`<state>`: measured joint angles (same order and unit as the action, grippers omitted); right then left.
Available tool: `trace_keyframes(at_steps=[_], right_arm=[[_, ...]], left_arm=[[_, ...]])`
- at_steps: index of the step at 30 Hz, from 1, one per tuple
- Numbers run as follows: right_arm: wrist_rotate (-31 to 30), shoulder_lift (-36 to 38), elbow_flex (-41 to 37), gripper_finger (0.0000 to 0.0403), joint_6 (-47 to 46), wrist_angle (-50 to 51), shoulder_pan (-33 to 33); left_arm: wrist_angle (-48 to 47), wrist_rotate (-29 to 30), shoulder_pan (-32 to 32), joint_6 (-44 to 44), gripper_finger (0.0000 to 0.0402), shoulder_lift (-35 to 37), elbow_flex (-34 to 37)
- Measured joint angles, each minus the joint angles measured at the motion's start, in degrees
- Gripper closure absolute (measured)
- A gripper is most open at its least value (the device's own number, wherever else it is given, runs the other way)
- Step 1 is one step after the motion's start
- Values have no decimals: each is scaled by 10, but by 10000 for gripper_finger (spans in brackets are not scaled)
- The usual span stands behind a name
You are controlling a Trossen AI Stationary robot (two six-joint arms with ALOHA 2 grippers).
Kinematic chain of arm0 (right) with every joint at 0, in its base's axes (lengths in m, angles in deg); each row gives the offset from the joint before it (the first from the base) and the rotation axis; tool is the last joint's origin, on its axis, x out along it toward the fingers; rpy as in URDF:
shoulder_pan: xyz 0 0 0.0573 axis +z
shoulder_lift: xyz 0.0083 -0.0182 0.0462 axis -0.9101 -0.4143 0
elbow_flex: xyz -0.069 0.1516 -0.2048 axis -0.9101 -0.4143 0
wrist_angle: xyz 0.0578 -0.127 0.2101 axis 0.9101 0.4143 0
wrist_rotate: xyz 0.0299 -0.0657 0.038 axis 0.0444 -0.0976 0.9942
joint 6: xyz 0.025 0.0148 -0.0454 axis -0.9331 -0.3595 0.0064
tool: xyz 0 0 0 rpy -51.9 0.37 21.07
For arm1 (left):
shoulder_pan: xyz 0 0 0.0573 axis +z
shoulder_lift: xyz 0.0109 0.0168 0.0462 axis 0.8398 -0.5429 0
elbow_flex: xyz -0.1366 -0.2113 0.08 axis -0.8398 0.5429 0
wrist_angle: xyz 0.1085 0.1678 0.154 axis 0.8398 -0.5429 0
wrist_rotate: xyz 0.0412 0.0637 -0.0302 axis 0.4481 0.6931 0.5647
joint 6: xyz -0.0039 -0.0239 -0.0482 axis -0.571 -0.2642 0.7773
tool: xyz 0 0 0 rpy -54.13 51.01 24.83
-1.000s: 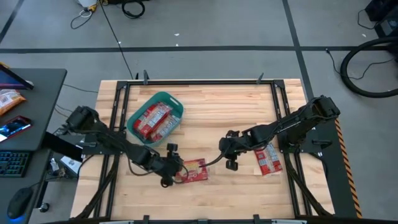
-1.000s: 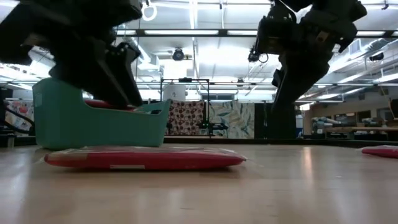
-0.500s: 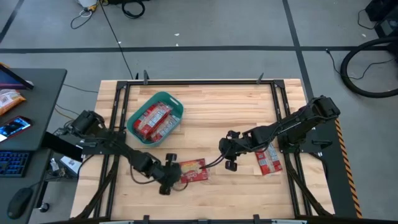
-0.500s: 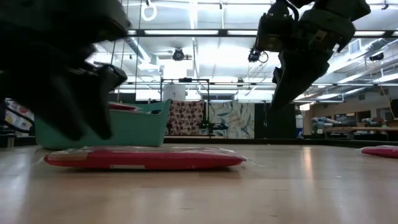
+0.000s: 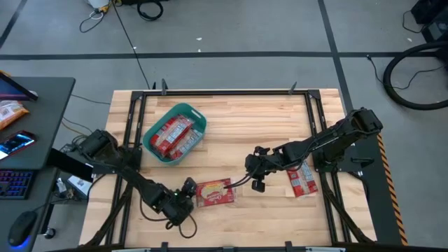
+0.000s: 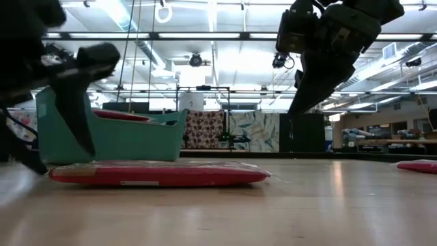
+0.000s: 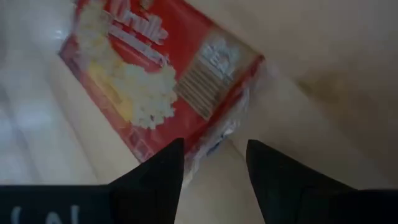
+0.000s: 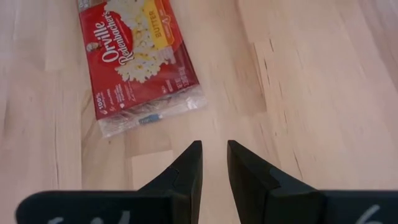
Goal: Sort popcorn bags into baskets
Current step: Put the left red popcorn bag into the green bin
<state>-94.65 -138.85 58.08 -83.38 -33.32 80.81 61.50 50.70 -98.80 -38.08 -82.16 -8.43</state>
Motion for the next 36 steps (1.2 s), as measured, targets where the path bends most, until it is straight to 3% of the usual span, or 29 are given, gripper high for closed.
trace_keyframes(at_steps=[6, 10, 14, 17, 22, 24, 36], right_arm=[[0, 0, 0, 323, 0, -4, 0], [0, 0, 0, 323, 0, -5, 0], [0, 0, 0, 323, 0, -5, 0], [0, 0, 0, 323, 0, -6, 0], [0, 0, 0, 323, 0, -7, 0], [0, 0, 0, 323, 0, -7, 0], [0, 0, 0, 323, 0, -4, 1]], left_arm=[[21, 73, 11, -84, 221, -37, -1], [25, 64, 25, -107, 221, -45, -3], [27, 11, 46, -110, 233, -44, -3], [32, 0, 52, -113, 270, -45, -2], [51, -5, 59, -74, 379, -47, 0], [52, -2, 59, -54, 390, -41, 0], [-66, 164, 31, -19, 398, 92, 2]])
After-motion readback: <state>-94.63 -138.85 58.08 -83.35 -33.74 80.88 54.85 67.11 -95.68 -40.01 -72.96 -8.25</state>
